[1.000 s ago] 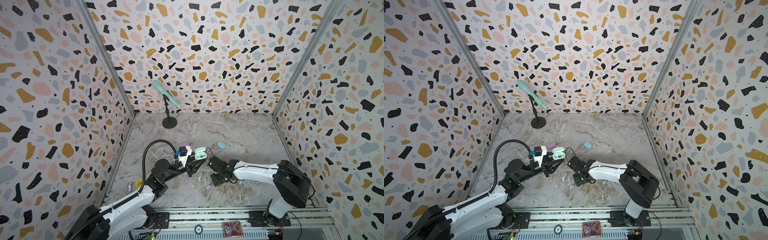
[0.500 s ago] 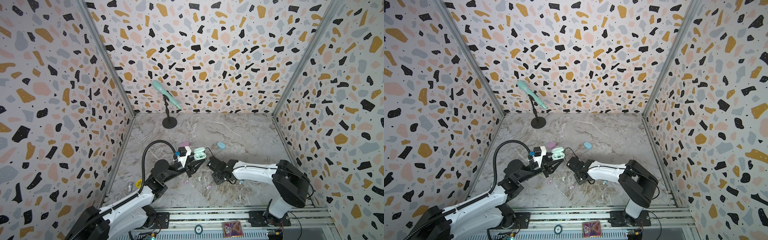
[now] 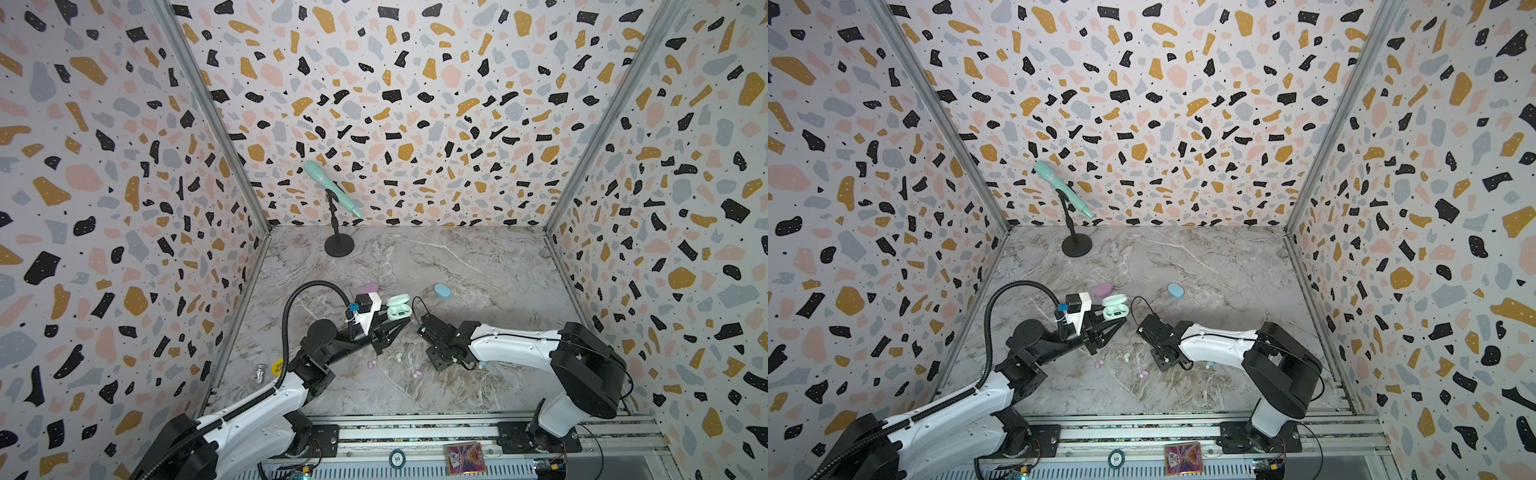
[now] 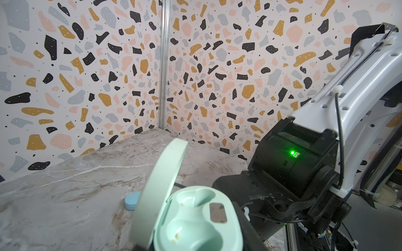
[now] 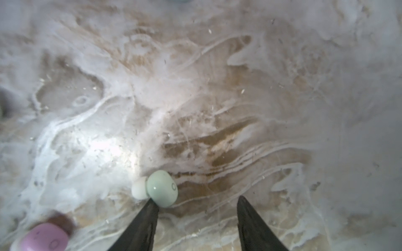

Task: Insert wireless bluetooth earbuds into charging case
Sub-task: Rotate the wireless bluetooth earbud at the center of the table.

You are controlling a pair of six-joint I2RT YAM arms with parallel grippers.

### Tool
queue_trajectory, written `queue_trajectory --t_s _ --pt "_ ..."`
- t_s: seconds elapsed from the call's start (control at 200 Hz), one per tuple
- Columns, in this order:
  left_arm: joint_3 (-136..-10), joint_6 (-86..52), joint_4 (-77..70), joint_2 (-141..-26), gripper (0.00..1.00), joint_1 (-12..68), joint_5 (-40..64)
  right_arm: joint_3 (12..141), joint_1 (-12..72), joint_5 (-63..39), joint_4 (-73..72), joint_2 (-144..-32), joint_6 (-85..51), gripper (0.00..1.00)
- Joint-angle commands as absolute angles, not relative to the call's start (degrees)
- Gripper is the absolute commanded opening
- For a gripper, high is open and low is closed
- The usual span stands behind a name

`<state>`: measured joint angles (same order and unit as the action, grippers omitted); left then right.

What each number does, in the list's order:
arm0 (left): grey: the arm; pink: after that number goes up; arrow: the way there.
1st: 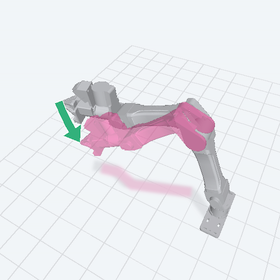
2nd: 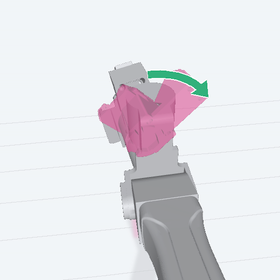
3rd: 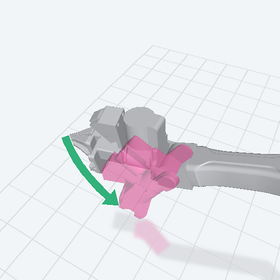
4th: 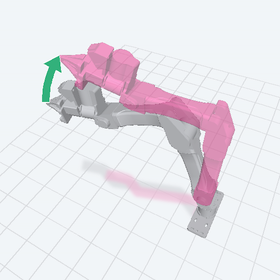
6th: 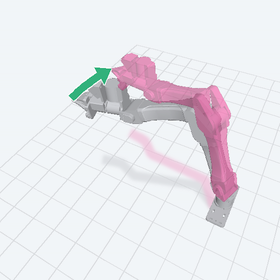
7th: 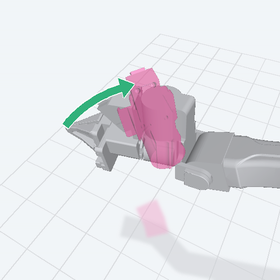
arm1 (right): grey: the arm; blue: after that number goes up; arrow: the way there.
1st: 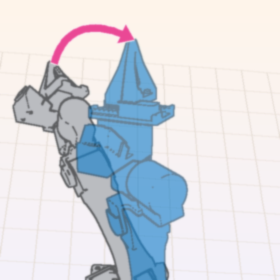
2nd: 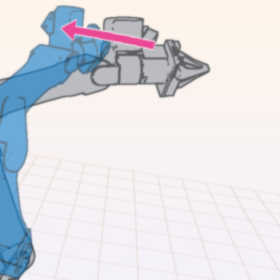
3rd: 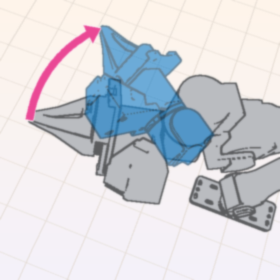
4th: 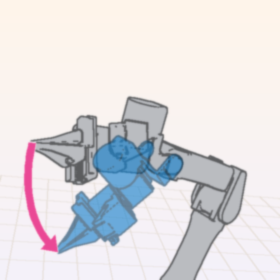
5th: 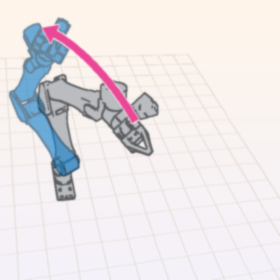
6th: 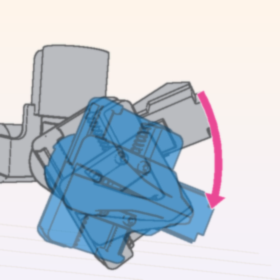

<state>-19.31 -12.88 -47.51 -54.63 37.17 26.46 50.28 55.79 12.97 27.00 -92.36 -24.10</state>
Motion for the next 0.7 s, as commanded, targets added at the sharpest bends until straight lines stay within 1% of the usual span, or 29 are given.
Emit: queue_trajectory --t_s 0.0,0.165,0.35,0.501,0.696 --pt "-18.87 -12.87 -49.36 -53.71 0.27 36.83 26.56 48.41 55.83 12.44 28.98 -90.28 -23.76 0.59" --pt "-18.89 -12.92 -49.53 -53.88 0.27 36.83 26.6 47.81 55.73 13.29 28.1 -91.03 -23.99 0.59" --pt "-18.98 -12.87 -49.23 -53.65 0.27 36.83 26.65 47.92 53.52 14.64 26.95 -91.92 -23.33 0.59" --pt "-18.83 -12.66 -48.87 -53.32 0.28 36.83 26.57 48.19 51.58 14.51 25.49 -91.79 -21.9 0.59" --pt "-18.9 -12.74 -49.43 -53.66 0.28 36.83 26.46 50.14 51.24 14.07 24.68 -93.41 -20.1 0.59"
